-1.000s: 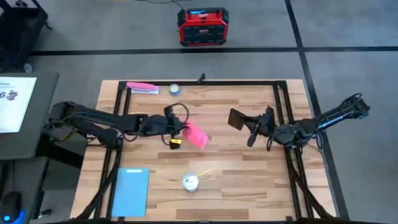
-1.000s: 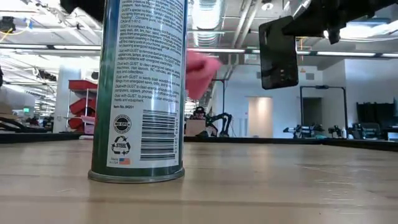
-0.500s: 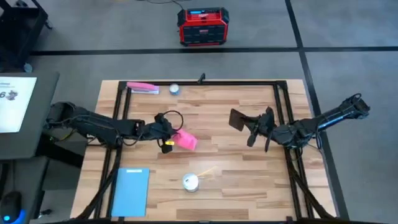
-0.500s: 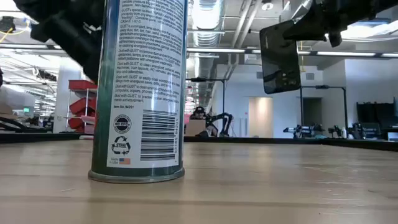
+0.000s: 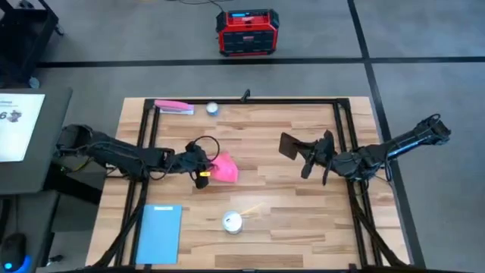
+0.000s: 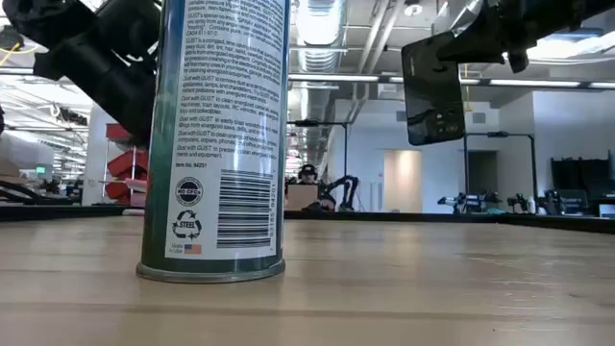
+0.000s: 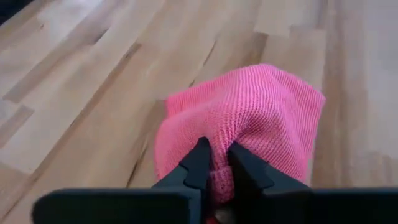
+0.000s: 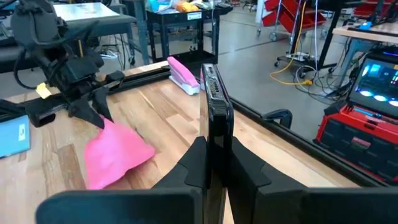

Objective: Apply microfiber cloth
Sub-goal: Wipe the back of the black cellphone with the pink microfiber cloth, then spray the front of the black cellphone using the spray bottle

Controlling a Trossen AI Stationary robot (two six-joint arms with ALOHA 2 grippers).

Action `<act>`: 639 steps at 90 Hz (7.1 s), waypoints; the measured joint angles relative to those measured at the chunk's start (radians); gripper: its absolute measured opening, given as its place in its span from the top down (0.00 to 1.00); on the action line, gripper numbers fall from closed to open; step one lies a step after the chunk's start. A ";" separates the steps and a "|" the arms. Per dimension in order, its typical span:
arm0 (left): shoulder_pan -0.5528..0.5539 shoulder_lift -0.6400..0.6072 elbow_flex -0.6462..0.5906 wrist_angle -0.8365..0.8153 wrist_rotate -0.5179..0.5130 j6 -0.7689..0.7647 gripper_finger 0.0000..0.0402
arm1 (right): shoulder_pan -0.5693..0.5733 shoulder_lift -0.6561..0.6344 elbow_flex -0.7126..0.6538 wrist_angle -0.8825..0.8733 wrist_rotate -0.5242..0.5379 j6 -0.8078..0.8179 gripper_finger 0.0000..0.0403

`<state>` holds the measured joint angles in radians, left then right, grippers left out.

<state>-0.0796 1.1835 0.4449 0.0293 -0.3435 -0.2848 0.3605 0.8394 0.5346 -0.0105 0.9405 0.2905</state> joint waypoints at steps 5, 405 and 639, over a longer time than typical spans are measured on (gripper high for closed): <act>-0.006 0.000 0.013 0.001 0.000 0.002 0.84 | 0.000 0.000 0.000 -0.002 0.000 0.000 0.96; -0.360 0.521 0.305 0.542 0.464 -0.579 1.00 | 0.000 0.000 0.001 -0.021 -0.023 0.015 0.96; 0.051 -0.205 0.302 -0.142 0.204 -0.458 1.00 | -0.046 0.483 0.311 0.000 -0.258 -0.793 0.96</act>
<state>-0.0282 0.9783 0.7467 -0.1129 -0.1393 -0.7425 0.3145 1.3225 0.8458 -0.0108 0.6820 -0.5022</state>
